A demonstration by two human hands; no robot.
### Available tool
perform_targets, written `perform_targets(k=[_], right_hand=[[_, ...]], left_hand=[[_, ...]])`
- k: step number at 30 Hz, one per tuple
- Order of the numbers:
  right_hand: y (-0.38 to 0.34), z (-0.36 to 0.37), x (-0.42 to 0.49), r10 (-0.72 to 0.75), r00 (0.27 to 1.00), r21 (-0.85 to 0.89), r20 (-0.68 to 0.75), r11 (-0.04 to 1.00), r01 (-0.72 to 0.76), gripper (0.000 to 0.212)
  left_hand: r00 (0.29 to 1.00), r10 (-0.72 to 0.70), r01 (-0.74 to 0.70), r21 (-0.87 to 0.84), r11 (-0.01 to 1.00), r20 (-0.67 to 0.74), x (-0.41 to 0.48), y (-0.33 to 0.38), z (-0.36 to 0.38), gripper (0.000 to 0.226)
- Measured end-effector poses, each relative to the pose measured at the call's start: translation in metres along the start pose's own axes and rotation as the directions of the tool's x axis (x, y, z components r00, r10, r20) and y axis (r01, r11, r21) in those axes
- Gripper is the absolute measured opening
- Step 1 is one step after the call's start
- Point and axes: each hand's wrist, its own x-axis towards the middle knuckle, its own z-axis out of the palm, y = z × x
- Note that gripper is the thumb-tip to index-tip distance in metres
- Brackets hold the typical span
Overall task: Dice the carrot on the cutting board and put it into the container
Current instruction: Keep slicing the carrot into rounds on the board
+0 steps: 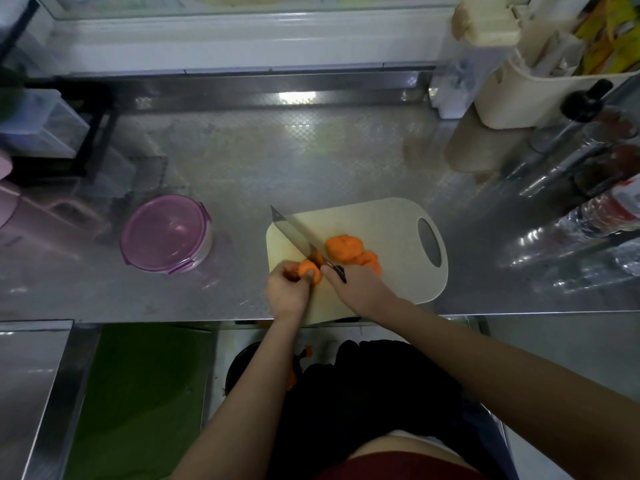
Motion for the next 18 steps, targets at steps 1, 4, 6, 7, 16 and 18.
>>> perform_targets(k=[1, 4, 6, 7, 16, 18], right_hand=[[-0.002, -0.003, 0.000, 0.003, 1.000, 0.007, -0.010, 1.000, -0.002, 0.049], [-0.006, -0.010, -0.002, 0.007, 0.999, -0.009, -0.036, 1.000, -0.008, 0.056], [-0.006, -0.013, -0.004, -0.005, 0.999, 0.004, -0.038, 1.000, 0.005, 0.057], [-0.007, -0.014, -0.005, -0.009, 0.999, 0.008, -0.034, 1.000, 0.009, 0.056], [-0.013, -0.026, -0.015, -0.057, 0.996, -0.113, 0.065, 0.992, 0.064, 0.049], [-0.011, -0.026, -0.015, -0.055, 0.995, -0.135, 0.078, 0.989, 0.066, 0.050]], left_hand=[[1.000, -0.014, 0.014, -0.006, 1.000, -0.002, 0.000, 0.001, 0.000, 0.013], [0.998, -0.068, 0.068, -0.012, 0.998, -0.008, 0.000, 0.005, 0.000, 0.012], [0.996, -0.087, 0.087, -0.020, 0.996, -0.007, 0.001, 0.005, -0.001, 0.012], [0.996, -0.092, 0.092, -0.021, 0.996, -0.006, 0.001, 0.006, -0.001, 0.012], [0.991, -0.131, 0.131, -0.050, 0.990, -0.004, 0.002, 0.006, -0.001, 0.012], [0.989, -0.145, 0.144, -0.075, 0.987, -0.003, 0.002, 0.006, -0.001, 0.012]])
